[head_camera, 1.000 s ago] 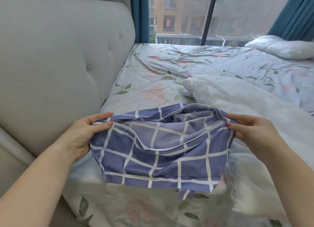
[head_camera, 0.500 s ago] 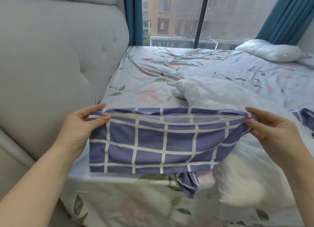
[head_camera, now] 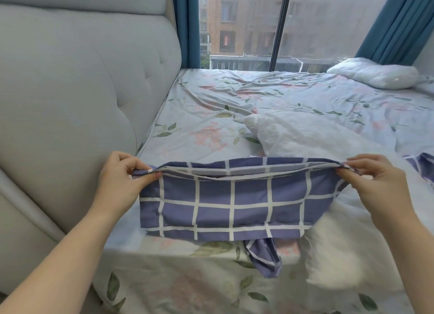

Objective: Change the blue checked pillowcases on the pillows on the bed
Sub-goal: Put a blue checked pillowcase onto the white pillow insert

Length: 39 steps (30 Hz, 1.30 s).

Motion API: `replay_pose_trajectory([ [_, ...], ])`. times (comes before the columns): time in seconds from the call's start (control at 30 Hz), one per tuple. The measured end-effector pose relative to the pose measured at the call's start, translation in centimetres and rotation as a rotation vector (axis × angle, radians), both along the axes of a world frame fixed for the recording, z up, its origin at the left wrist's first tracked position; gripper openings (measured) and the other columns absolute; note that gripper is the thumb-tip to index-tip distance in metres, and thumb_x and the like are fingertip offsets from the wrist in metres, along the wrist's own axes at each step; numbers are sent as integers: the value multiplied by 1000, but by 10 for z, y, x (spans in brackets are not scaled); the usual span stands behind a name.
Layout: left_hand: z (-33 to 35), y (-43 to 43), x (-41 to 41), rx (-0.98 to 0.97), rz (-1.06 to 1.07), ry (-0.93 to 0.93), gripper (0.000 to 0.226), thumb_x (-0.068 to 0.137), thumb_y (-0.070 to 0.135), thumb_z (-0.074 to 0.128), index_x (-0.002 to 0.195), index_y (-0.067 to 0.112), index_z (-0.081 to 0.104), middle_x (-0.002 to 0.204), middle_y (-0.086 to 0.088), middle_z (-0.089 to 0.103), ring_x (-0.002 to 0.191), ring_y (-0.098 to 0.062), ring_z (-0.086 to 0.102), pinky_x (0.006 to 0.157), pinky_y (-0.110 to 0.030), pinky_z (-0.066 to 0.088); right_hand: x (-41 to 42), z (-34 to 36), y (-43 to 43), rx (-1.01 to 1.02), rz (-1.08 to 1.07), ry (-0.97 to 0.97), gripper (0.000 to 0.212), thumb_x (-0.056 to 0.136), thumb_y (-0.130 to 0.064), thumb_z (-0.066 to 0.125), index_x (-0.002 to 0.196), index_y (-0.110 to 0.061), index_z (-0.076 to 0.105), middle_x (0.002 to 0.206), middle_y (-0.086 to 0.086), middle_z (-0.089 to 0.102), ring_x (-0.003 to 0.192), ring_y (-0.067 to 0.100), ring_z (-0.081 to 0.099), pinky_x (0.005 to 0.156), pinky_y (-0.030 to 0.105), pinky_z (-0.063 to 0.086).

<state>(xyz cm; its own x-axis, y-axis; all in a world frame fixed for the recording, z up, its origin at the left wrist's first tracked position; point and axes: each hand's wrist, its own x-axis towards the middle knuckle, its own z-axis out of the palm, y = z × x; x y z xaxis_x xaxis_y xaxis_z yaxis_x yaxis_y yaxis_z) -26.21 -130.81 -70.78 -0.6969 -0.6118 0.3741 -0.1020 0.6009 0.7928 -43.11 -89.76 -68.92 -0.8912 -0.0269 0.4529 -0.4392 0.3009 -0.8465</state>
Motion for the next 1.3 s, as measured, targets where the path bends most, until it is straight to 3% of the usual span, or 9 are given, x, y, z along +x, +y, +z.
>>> replay_pose_trajectory([
  [0.13, 2, -9, 6, 43, -50, -88, 16, 74, 21, 84, 68, 22, 69, 89, -2, 65, 81, -20, 59, 68, -23, 45, 4, 1, 1, 43, 79, -97, 14, 80, -3, 76, 76, -17, 73, 94, -1, 68, 66, 8, 55, 55, 8, 41],
  [0.23, 4, -2, 11, 160, -120, -128, 18, 84, 23, 77, 71, 23, 65, 60, 6, 62, 53, -16, 51, 54, -26, 42, 15, 5, 1, -45, 170, -219, 3, 81, -6, 74, 81, -9, 74, 65, -3, 67, 46, 11, 44, 44, 17, 40],
  [0.43, 29, 4, 34, 501, -116, -230, 6, 86, 9, 74, 85, 4, 71, 52, 4, 52, 36, -6, 31, 36, -14, 28, 33, 25, 24, -160, 213, -401, 84, 28, -68, 89, 85, -9, 73, 66, 9, 63, 48, 18, 54, 57, 29, 59],
  [0.57, 66, -4, 41, 652, -187, -416, 3, 90, 6, 69, 92, 5, 70, 61, 2, 62, 41, -5, 57, 38, -11, 39, 30, 61, 22, -245, 345, -488, 74, 35, -39, 96, 89, 2, 64, 76, 16, 70, 75, 32, 74, 63, 29, 60],
  [0.63, 87, -6, 39, 772, -240, -380, 6, 93, 1, 63, 97, 0, 66, 82, -7, 69, 60, -11, 71, 42, -12, 47, 26, 88, 14, -368, 400, -539, 59, 40, -24, 84, 87, 1, 59, 78, 14, 70, 87, 37, 71, 62, 28, 60],
  [0.73, 119, -9, 34, 969, -294, -209, 11, 93, -8, 55, 99, -10, 64, 94, -18, 71, 73, -19, 75, 60, -20, 59, 15, 122, 0, -482, 404, -545, 70, 33, -22, 91, 91, -1, 58, 87, 13, 71, 91, 37, 71, 63, 31, 61],
  [0.83, 150, -3, 30, 889, -328, -93, 10, 93, -6, 55, 93, -3, 64, 79, -9, 75, 69, -13, 74, 62, -17, 58, 5, 154, -12, -576, 408, -541, 29, 78, -12, 74, 102, -5, 60, 101, 13, 70, 95, 34, 70, 71, 34, 62],
  [0.93, 176, -1, 29, 806, -318, 4, 12, 91, -8, 57, 91, 2, 64, 80, -10, 74, 66, -13, 73, 57, -17, 57, 2, 179, -18, -496, 350, -477, 16, 97, -7, 53, 110, -3, 60, 109, 16, 66, 97, 32, 70, 80, 33, 58],
  [1.3, 184, -26, -13, 578, -242, -221, 17, 84, 11, 75, 91, -4, 70, 81, -16, 72, 72, -19, 71, 65, -23, 60, -30, 188, -34, 153, 333, -486, 19, 84, -11, 73, 91, 7, 71, 85, 28, 71, 76, 32, 72, 66, 32, 62],
])
